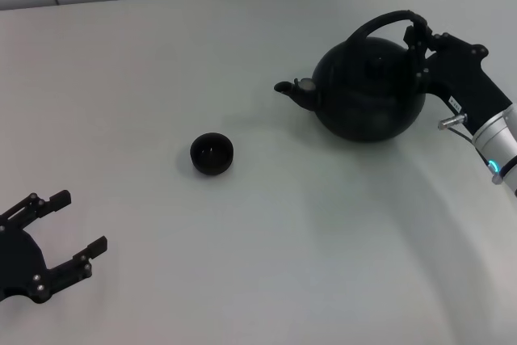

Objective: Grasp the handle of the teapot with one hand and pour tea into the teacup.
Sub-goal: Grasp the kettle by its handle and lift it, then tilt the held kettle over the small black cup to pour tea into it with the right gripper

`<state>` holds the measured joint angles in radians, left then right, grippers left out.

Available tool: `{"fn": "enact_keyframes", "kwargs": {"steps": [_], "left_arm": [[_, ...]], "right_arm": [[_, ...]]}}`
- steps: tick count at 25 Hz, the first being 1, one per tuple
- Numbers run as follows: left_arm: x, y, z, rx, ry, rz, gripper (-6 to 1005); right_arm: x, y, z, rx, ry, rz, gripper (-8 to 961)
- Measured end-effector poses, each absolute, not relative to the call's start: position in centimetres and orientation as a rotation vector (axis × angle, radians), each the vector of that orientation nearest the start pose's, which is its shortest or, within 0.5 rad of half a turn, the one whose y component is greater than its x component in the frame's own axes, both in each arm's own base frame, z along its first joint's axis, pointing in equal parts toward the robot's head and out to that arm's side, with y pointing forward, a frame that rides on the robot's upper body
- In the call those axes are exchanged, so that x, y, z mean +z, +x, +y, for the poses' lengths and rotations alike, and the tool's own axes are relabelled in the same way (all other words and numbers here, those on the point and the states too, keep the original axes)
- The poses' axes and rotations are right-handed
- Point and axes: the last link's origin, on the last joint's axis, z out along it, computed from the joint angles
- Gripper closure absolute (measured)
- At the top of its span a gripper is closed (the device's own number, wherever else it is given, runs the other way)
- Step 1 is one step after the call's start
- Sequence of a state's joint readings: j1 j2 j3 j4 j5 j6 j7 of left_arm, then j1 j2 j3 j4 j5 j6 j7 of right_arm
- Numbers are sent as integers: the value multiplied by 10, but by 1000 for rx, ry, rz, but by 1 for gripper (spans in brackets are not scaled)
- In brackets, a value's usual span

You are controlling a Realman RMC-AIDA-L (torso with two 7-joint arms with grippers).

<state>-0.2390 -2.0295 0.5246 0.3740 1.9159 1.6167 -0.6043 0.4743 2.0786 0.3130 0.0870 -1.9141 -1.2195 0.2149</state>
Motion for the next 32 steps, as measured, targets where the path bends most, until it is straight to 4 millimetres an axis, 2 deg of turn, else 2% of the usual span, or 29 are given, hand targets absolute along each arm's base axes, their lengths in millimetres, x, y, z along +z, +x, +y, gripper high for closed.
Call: {"fn": "enact_keyframes", "kwargs": {"steps": [7, 18, 27, 32], "left_arm": [[-4, -354, 221, -679, -2467, -269, 200], [-5, -354, 220, -682, -2467, -270, 201], [-5, -354, 218, -683, -2467, -271, 201], [-5, -354, 218, -686, -2467, -270, 201]], "right_arm": [[-24, 316, 322, 776, -1737, 482, 871], [-25, 311, 325, 783, -1760, 459, 872], [-29, 294, 343, 791, -1920, 386, 872], [-39, 281, 355, 756, -2015, 340, 872]]}}
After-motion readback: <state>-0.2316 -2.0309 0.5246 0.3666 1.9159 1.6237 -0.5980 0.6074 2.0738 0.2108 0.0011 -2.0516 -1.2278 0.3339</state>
